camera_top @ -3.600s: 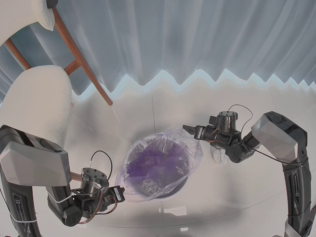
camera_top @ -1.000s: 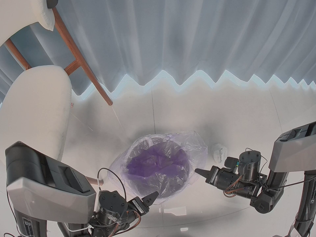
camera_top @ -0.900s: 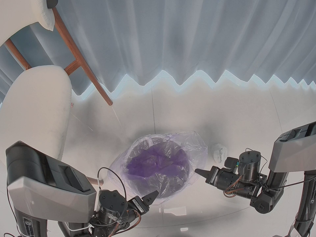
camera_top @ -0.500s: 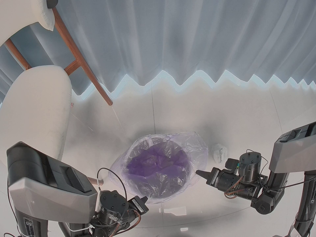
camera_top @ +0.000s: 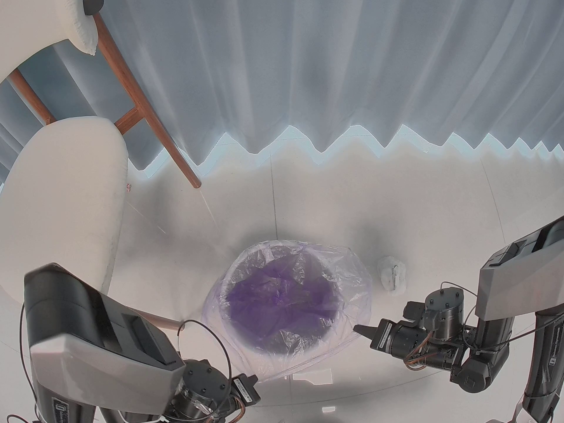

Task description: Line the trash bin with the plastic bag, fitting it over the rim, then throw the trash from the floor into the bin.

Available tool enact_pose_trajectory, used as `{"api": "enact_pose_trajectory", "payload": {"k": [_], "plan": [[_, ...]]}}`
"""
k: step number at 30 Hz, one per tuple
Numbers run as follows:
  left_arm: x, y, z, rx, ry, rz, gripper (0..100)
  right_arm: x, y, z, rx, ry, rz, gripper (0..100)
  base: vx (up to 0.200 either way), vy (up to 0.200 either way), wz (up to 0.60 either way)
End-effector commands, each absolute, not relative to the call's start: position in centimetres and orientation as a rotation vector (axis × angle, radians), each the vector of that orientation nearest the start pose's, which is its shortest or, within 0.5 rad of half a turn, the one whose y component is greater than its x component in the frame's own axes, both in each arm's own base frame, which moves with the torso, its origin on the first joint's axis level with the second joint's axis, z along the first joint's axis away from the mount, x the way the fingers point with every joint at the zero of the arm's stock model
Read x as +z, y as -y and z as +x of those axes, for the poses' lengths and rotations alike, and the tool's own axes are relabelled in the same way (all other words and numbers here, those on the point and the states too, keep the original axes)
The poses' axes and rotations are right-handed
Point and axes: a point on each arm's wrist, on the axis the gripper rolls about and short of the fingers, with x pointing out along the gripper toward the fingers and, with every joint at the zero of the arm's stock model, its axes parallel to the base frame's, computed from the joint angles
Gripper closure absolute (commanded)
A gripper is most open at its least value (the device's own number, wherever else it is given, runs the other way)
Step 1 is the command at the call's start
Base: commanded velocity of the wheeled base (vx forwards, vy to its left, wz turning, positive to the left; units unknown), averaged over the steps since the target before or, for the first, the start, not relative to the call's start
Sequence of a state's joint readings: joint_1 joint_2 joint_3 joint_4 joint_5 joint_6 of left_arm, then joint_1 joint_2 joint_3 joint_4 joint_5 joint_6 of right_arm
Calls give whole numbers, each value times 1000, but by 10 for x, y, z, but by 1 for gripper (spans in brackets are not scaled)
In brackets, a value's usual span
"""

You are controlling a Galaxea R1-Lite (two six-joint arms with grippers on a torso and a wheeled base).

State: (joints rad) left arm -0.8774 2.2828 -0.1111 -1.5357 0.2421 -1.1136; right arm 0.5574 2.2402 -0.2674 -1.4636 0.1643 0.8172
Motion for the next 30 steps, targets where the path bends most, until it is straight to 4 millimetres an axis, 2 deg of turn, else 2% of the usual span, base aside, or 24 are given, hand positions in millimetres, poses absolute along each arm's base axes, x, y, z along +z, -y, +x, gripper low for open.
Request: {"api": "enact_pose_trajectory", "payload": {"k": [1, 3, 9, 12, 18, 22, 30], "plan": [[-40, 179, 144, -222, -886, -595, 100, -25, -151, 222, 432, -811, 630, 100, 0, 0, 0], [-49, 177, 142, -222, -905, -520, 100, -34, -153, 215, 422, -825, 600, 100, 0, 0, 0], [-61, 172, 142, -236, -923, -372, 100, -38, -152, 216, 410, -832, 587, 100, 0, 0, 0], [-64, 170, 143, -239, -924, -330, 100, -48, -147, 219, 373, -835, 541, 100, 0, 0, 0], [-70, 167, 144, -242, -931, -266, 100, -52, -148, 224, 366, -814, 512, 100, 0, 0, 0], [-72, 168, 145, -242, -927, -261, 100, -55, -146, 229, 363, -800, 491, 100, 0, 0, 0], [-72, 166, 163, -207, -883, -288, 100, -57, -151, 251, 389, -720, 462, 100, 0, 0, 0]]}}
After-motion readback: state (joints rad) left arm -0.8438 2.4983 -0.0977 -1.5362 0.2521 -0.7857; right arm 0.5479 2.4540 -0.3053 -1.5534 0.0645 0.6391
